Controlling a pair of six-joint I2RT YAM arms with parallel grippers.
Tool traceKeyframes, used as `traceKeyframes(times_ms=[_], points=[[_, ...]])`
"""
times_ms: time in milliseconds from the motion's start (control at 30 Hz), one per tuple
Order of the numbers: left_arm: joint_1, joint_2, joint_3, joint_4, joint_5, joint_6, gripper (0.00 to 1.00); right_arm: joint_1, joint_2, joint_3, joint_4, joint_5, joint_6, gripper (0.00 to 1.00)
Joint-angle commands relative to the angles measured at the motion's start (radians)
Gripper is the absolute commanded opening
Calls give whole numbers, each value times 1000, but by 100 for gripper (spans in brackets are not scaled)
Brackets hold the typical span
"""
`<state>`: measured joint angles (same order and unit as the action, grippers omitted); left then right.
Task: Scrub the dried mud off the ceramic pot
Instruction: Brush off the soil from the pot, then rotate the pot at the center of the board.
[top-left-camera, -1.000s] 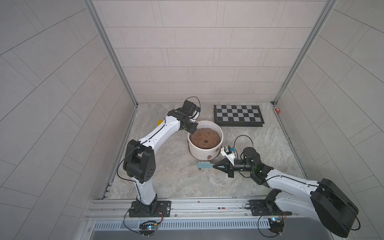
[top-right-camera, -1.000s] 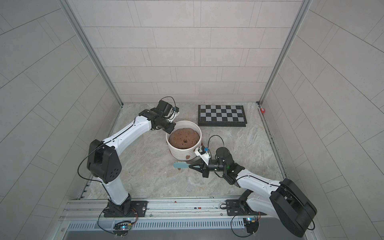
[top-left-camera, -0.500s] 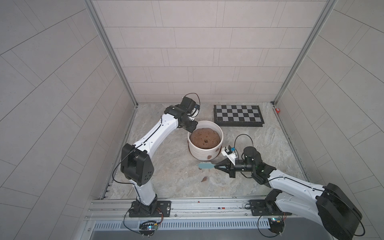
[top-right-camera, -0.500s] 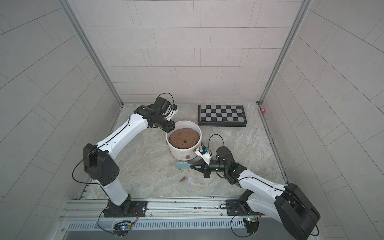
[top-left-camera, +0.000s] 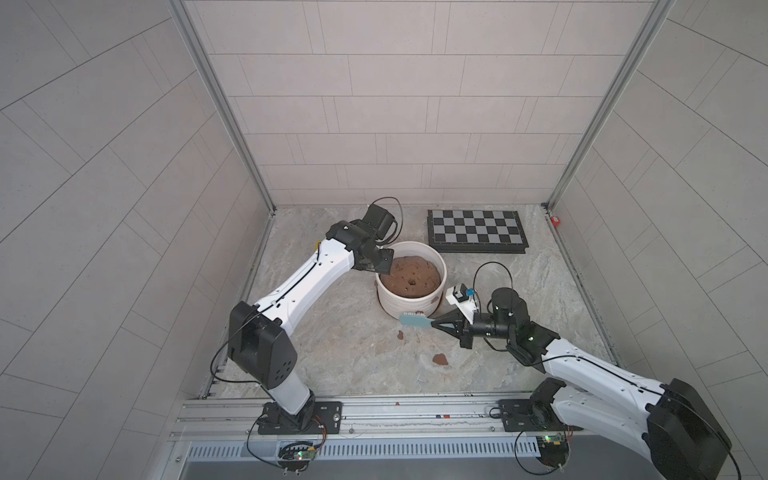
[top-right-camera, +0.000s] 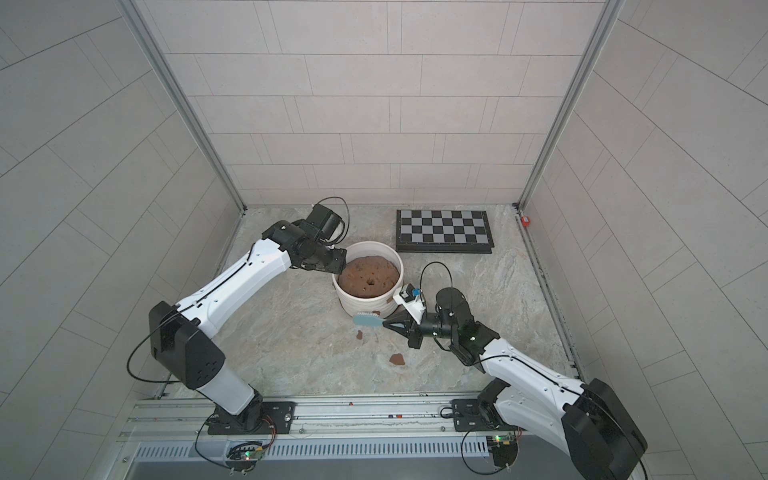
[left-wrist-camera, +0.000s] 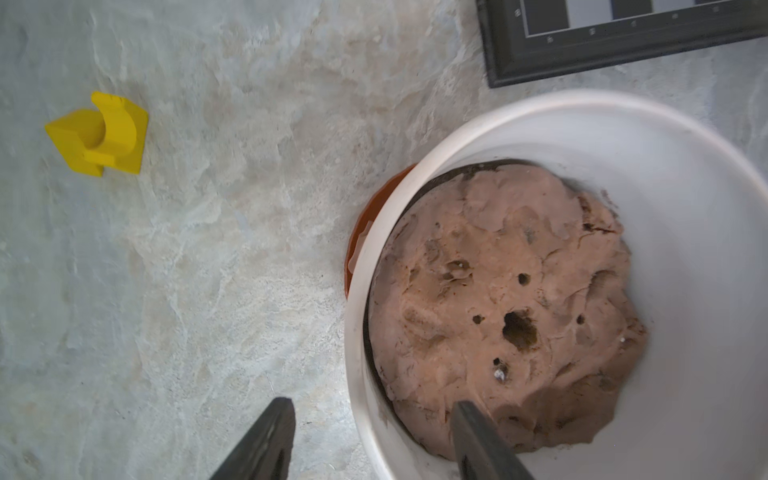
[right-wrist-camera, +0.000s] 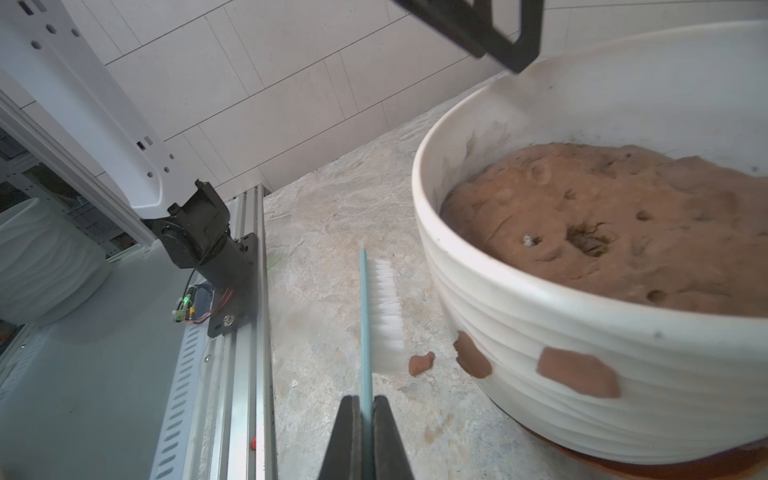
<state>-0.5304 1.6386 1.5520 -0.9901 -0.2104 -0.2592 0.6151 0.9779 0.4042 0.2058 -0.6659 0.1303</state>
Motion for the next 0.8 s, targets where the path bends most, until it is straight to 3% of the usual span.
traceKeyframes(times_ms=[0,233,767], points=[[2,-15,-40,31,-27,-64,59,-17,-27,21,-26,41,-30,0],[-19,13,-64,55,-40,-92,37,-48,-27,22,-26,38,-35,0],[-24,70,-77,55,-41,-39,5,-72,71,22,54,86,-64,0]])
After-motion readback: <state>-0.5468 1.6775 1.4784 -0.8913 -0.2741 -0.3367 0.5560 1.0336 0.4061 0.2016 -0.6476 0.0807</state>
